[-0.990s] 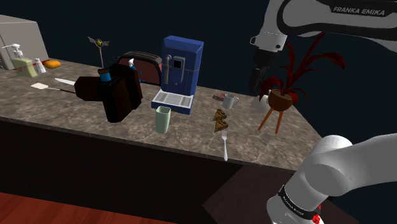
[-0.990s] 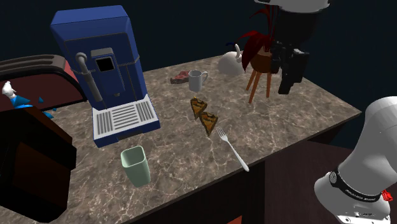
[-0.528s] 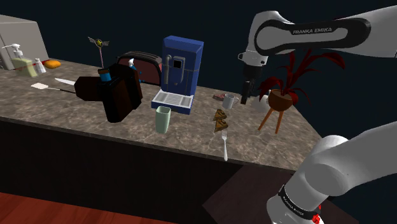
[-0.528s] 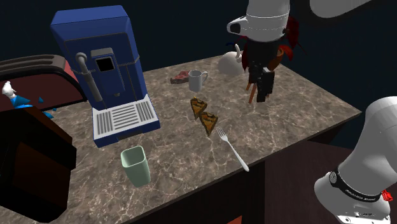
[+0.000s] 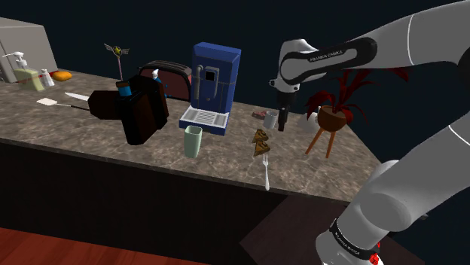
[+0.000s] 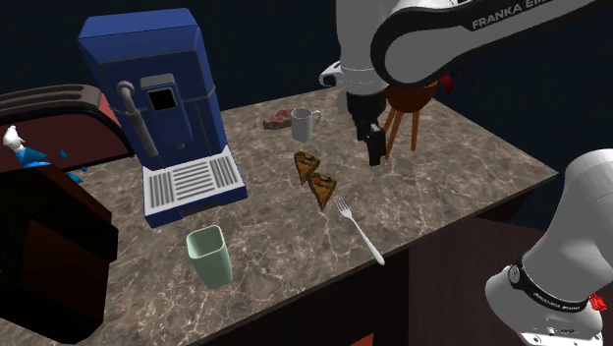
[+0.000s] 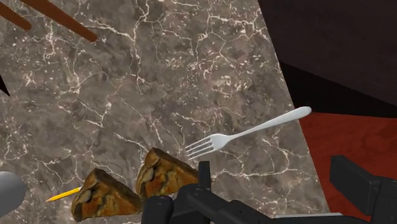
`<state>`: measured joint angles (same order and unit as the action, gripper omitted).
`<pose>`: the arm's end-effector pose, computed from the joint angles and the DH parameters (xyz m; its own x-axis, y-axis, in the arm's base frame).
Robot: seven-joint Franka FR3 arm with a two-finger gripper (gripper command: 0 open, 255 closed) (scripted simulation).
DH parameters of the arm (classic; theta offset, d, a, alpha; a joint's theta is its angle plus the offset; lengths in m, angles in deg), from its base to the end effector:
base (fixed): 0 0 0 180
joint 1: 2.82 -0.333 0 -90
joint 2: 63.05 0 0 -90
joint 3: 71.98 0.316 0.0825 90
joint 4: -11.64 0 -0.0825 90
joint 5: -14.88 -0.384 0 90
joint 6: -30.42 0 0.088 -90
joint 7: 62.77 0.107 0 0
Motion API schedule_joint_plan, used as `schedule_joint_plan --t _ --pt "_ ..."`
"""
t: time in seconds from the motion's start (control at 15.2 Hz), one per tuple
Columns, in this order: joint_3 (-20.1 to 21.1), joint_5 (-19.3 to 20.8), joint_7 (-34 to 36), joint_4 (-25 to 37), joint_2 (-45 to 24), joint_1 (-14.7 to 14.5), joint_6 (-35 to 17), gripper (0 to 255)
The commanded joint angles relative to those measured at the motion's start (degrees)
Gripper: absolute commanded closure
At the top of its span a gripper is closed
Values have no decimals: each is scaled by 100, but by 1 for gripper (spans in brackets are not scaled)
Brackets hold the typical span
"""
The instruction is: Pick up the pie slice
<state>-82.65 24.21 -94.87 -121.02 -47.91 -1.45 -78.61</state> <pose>0.4353 -0.1070 0.4347 0.8961 0.4056 -0.1804 0.4123 -0.9111 -0.0004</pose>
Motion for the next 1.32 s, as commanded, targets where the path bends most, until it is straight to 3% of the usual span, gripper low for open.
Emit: schedule_joint_plan --t 0.0,0.99,1.25 --pt "-79 68 -228 102 -410 15 -241 0" --pt "-285 312 -1710 1886 -3775 348 -1404 0" --pt "-267 313 -1739 1993 -4105 388 -1606 0"
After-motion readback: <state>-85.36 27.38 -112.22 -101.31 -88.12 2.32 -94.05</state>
